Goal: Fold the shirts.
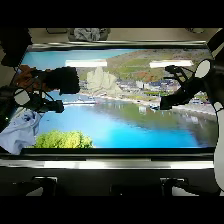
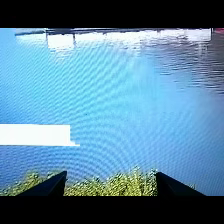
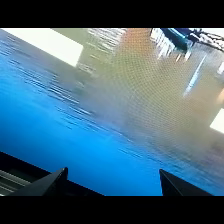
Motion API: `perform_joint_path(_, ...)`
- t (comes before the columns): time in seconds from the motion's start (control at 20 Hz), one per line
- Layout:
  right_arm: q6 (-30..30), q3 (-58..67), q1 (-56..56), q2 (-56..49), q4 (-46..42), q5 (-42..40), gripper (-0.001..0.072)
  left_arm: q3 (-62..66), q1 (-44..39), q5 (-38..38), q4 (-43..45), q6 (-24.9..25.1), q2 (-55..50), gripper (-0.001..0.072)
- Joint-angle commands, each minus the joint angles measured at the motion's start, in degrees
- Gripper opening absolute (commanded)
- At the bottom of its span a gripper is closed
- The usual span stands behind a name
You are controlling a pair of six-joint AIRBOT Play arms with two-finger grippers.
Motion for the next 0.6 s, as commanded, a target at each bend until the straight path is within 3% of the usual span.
perform_joint_path(0.0,0.0,0.0,0.04,-0.02,0.02,0.02,0.067,-0.02,0.0,0.02,0.0,0.02,-0.04,0.0656)
perform_joint_path(0.55,0.02,0.0,0.04,-0.02,0.02,-0.81,0.067,-0.02,0.0,0.02,0.0,0.02,-0.04,0.0656)
